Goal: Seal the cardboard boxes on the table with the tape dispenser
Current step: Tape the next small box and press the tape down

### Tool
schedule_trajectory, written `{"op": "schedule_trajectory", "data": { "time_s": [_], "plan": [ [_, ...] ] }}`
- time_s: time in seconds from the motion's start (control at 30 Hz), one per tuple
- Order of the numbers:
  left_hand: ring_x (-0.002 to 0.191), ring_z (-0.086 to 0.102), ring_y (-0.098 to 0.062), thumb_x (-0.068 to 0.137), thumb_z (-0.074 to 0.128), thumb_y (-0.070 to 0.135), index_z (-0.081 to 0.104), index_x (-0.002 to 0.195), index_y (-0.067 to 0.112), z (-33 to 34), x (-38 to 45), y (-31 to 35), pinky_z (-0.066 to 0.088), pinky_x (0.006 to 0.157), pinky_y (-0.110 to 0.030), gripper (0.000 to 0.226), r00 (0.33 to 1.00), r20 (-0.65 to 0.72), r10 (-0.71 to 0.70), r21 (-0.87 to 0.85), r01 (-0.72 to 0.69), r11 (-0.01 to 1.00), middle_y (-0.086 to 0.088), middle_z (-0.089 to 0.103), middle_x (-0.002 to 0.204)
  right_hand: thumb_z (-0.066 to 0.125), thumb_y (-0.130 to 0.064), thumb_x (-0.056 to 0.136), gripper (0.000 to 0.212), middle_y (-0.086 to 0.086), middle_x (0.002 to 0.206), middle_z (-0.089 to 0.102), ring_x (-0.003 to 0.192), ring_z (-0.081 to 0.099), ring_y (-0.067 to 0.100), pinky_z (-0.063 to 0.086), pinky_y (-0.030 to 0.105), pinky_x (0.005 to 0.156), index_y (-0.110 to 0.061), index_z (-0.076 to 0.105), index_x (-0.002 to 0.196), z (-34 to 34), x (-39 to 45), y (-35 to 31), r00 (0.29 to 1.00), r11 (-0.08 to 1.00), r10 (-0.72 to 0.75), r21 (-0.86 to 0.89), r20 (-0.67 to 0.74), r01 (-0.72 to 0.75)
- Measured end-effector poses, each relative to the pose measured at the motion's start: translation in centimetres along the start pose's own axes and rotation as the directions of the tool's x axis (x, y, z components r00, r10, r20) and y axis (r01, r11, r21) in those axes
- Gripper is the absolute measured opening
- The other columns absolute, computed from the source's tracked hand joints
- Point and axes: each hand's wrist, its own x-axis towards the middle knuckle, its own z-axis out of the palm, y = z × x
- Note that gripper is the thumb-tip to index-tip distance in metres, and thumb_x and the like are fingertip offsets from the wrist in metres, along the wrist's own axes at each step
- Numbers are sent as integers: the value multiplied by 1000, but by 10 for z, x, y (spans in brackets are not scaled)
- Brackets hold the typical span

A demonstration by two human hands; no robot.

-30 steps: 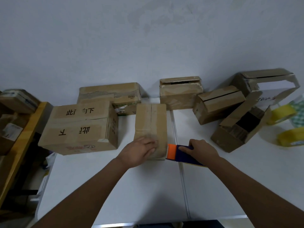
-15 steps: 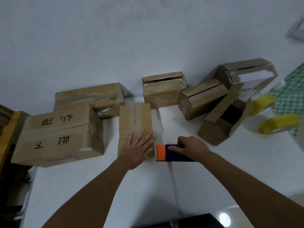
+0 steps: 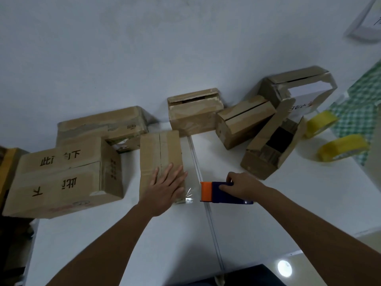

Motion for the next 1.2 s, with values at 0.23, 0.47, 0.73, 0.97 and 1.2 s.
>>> {"op": "schedule_trajectory", "data": {
  "time_s": [0.23,0.47,0.73,0.97,1.2],
  "plan": [
    [152,4,-26,105,8,49,13,157,30,1,-1,1,10,121,-57,56,1000,6,11,7,-11,1000,5,8,165,45,-52,97,43,10,102,63,88,59,25,39,30,71,-11,49,109,21,-4,-21,993,997,-3,-71,-117,-6],
    [150,20,-30,105,6,47,28,155,22,-5,1,4,25,116,-59,60,1000,29,-10,-8,10,1000,-1,24,162,41,-53,98,42,6,102,67,87,61,24,42,32,85,-13,50,106,35,-7,-38,955,996,1,-81,-297,-26],
    [150,15,-31,103,12,47,20,155,22,-7,7,9,19,118,-58,59,997,25,-69,-53,70,996,0,20,163,38,-51,99,42,7,104,66,90,62,24,40,33,81,-12,49,108,25,10,-46,939,986,40,-138,-340,-92],
    [151,13,-29,104,3,49,17,156,26,-7,5,9,8,116,-54,58,999,49,-18,-69,21,997,2,18,164,37,-46,101,37,6,113,62,103,58,25,36,37,89,-14,44,117,15,20,-15,856,916,291,-135,-428,-379],
    [147,-28,-16,94,-14,55,-19,149,38,-3,8,4,-25,115,-43,58,996,86,-26,-82,33,996,14,-24,160,58,-25,95,51,16,131,48,120,48,31,39,44,101,-3,36,135,61,8,-20,875,923,368,242,-316,-300]
  ]
}}
